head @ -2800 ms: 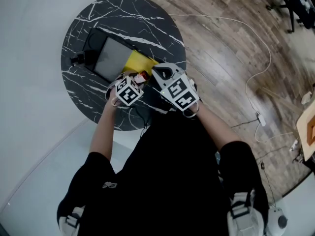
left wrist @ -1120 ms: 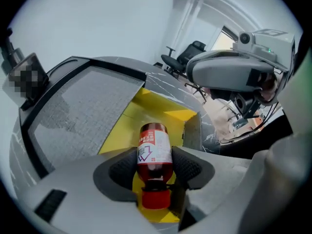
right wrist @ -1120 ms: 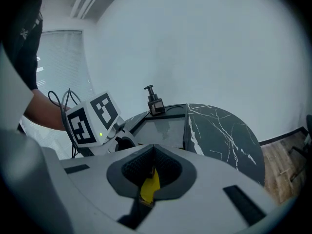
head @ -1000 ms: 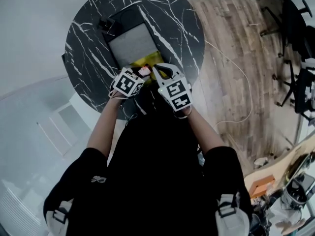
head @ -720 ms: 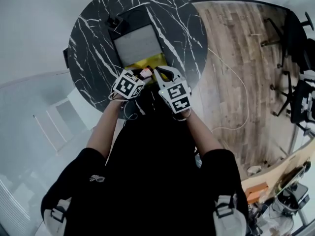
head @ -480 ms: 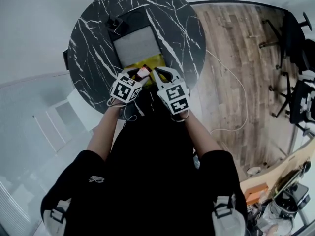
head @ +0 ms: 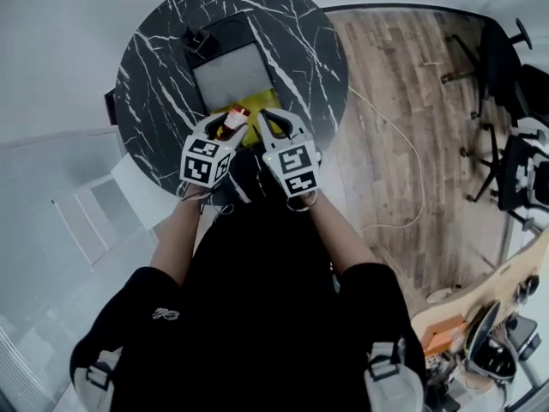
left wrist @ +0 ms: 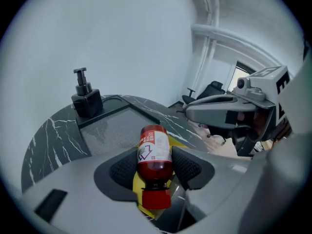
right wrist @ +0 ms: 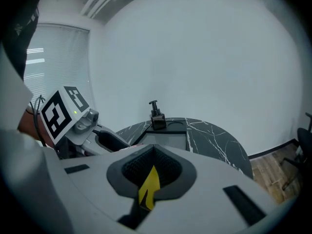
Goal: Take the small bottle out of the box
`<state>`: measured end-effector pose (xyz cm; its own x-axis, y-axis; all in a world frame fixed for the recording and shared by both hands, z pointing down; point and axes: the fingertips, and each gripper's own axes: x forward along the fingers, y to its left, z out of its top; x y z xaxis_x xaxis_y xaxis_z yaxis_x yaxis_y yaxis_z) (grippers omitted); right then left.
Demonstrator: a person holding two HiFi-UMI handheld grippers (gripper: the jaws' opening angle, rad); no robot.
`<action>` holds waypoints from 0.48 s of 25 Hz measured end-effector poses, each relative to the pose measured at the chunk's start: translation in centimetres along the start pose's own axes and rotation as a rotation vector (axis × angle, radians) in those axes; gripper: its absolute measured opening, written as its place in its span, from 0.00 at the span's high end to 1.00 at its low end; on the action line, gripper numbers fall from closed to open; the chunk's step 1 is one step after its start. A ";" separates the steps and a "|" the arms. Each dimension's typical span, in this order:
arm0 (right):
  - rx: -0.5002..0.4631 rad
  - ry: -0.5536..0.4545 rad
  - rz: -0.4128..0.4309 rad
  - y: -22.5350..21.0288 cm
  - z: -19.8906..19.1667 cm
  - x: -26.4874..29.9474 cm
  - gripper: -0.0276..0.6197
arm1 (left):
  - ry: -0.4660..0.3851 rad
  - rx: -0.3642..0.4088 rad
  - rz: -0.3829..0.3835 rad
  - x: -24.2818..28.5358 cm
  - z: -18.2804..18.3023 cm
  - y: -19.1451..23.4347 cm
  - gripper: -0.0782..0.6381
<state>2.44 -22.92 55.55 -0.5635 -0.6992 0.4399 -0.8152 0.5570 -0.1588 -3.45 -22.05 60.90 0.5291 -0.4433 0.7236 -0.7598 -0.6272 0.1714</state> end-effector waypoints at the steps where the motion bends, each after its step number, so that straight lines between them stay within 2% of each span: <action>1: -0.006 -0.009 -0.008 0.1 0.4 -0.2 0.96 | -0.021 -0.006 0.009 -0.5 0.3 0.0 0.60; 7: -0.024 -0.075 -0.055 0.7 3.1 -1.8 0.96 | -0.153 -0.026 0.073 -3.9 2.1 -0.2 0.60; 12: -0.078 -0.132 -0.090 1.9 5.4 -3.2 0.96 | -0.249 -0.030 0.135 -7.3 3.2 -0.3 0.60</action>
<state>1.97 -22.01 49.05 -0.5053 -0.7978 0.3289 -0.8533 0.5187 -0.0528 -5.93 -20.64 53.43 0.4963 -0.6673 0.5553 -0.8384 -0.5345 0.1071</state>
